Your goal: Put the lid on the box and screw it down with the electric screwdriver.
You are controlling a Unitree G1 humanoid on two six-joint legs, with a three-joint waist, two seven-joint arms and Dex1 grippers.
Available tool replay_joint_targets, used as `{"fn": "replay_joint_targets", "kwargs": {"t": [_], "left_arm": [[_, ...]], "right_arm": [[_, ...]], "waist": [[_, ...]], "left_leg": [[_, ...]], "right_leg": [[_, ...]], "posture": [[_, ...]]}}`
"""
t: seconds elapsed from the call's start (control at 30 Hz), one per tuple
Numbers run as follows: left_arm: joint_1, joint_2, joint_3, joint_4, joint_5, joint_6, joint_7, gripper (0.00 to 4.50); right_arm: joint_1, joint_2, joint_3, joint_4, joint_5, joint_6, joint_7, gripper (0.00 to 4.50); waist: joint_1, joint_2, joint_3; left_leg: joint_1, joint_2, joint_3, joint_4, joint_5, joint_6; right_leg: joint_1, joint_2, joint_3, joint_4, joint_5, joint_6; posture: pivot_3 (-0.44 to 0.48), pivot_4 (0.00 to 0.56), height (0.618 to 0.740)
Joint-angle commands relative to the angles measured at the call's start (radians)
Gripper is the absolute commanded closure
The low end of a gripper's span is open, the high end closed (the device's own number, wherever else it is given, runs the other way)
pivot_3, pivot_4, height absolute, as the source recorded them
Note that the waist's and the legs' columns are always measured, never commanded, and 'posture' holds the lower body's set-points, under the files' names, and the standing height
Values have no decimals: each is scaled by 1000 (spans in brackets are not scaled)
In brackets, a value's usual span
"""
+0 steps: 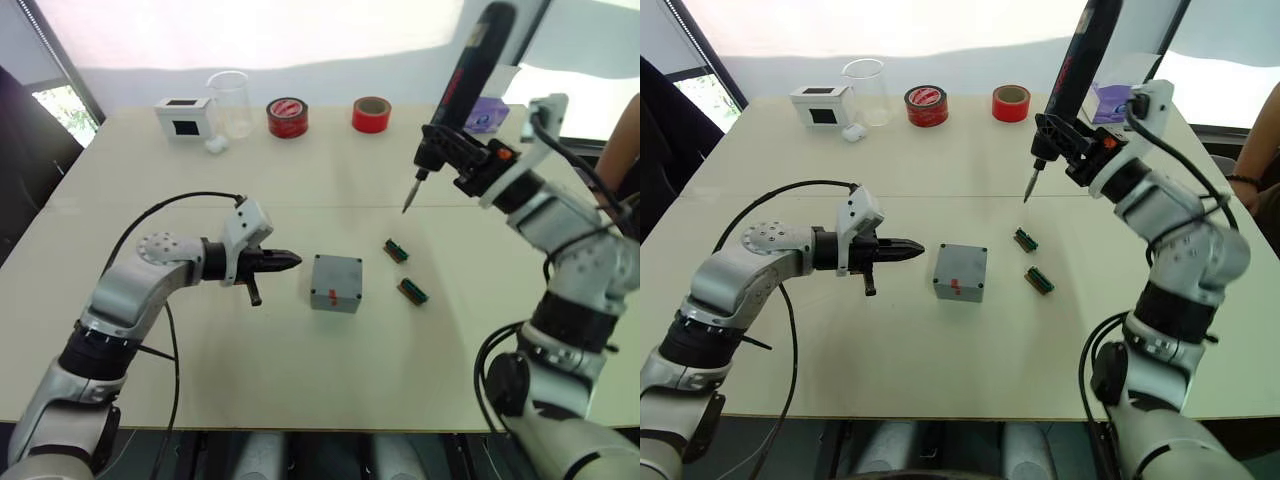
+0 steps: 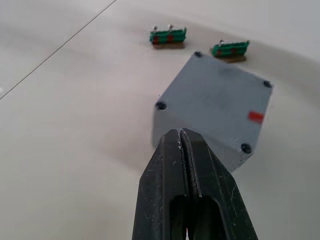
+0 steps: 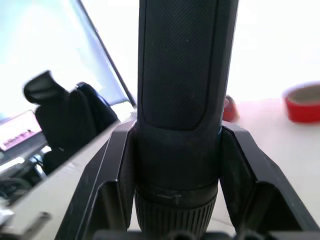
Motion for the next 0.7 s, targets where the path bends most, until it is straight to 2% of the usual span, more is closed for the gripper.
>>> {"fn": "replay_joint_targets", "kwargs": {"t": [0.03,0.13,0.23,0.3,0.43,0.7], "left_arm": [[-40,-13,-6,-3,15,-38,-37,4500],[-75,-39,-57,23,58,-74,-69,4500],[-99,-71,-72,41,64,-75,-82,4500],[-116,-93,-115,69,111,-100,-82,4500],[-133,-130,-168,133,188,-160,-77,4500],[-116,-160,-195,146,219,-174,-116,4500]], "right_arm": [[35,31,45,-115,38,-59,-55,2788],[105,65,169,-162,-23,-144,-47,2788],[137,62,241,-167,-64,-206,-41,2788],[155,64,284,-158,-91,-250,-37,2788],[188,65,352,-139,-137,-318,-27,2788],[243,67,413,-79,-206,-423,-13,2788]], "waist": [[-1,0,0],[-2,0,0],[-15,0,0],[-18,0,0],[-20,0,0],[-19,0,0]], "left_leg": [[0,-1,1,0,-1,1],[2,-1,1,1,-1,1],[2,0,1,1,0,1],[2,0,0,2,0,1],[2,0,0,2,0,1],[3,0,0,5,0,1]], "right_leg": [[0,-1,0,0,0,1],[0,-1,0,2,0,1],[-1,1,1,5,0,1],[-1,1,1,10,0,1],[-1,1,1,10,0,1],[0,1,1,11,0,1]], "posture": [[0,150,740],[0,150,740],[0,150,740],[0,150,740],[0,150,740],[0,150,740]]}}
